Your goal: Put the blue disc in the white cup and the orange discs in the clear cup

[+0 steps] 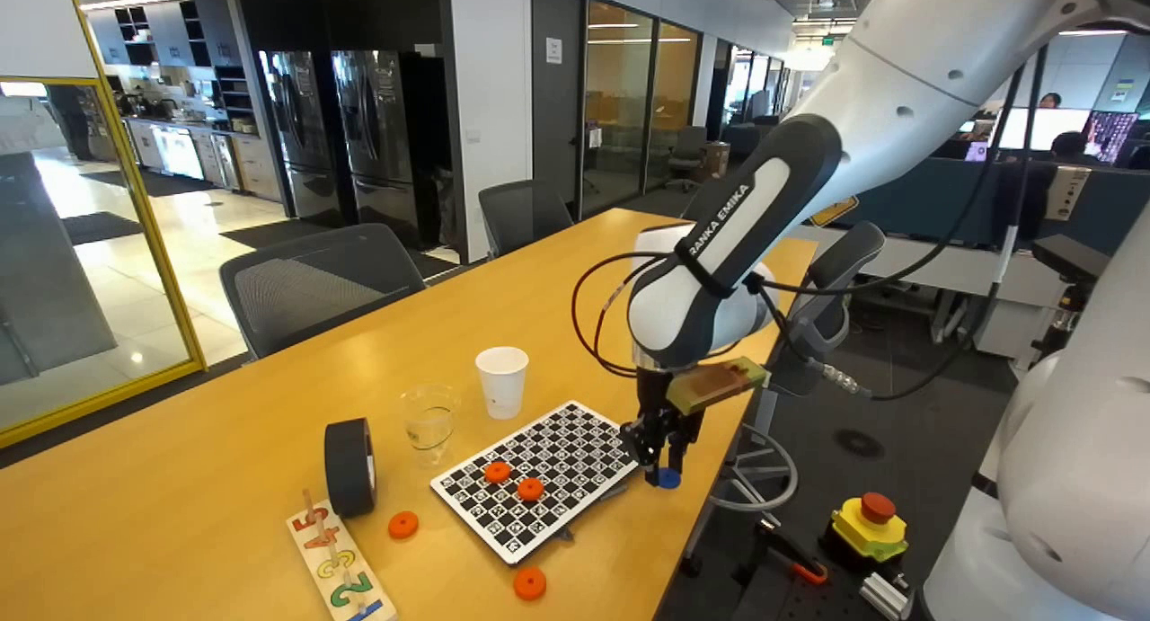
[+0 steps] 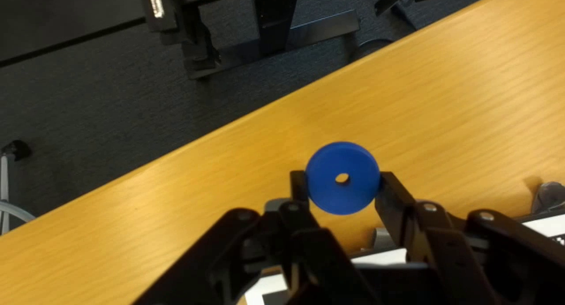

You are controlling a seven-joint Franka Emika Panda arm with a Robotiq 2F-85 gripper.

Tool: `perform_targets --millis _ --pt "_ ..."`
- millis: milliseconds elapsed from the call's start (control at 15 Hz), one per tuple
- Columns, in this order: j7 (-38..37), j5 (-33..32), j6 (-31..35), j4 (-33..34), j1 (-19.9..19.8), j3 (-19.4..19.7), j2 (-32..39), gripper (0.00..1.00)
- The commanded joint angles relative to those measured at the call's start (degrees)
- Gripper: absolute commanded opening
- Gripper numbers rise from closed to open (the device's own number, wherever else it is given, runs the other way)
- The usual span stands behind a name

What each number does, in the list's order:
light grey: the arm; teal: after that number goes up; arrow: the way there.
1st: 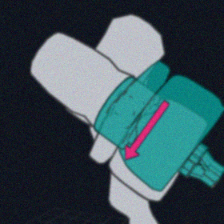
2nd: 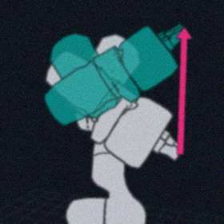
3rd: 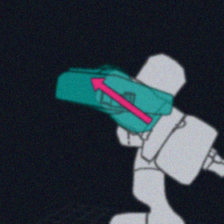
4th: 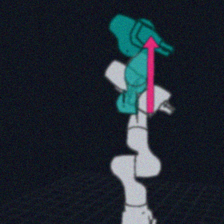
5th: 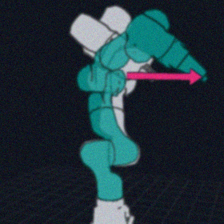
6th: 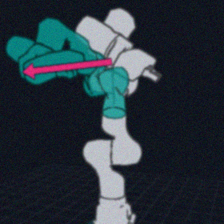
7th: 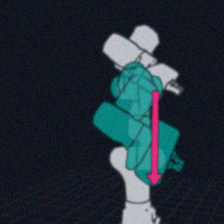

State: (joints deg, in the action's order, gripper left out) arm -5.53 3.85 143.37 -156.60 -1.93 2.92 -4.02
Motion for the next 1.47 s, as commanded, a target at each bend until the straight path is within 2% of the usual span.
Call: perform_targets --millis 0,200,600,1067,1400 --pt "-0.68 -3.31 -7.35 0.15 -1.44 0.15 -10.58 0.21" --pt "1.73 -2.07 -5.44 3.54 -1.71 0.55 -11.5 0.21" --pt "7.3 1.16 -1.11 16.99 -0.4 1.45 -1.75 0.21" --pt "15.31 7.24 -5.39 38.01 -0.84 -0.52 14.26 0.21" --pt "18.24 9.27 -8.91 48.53 -2.45 -2.7 22.94 0.21"
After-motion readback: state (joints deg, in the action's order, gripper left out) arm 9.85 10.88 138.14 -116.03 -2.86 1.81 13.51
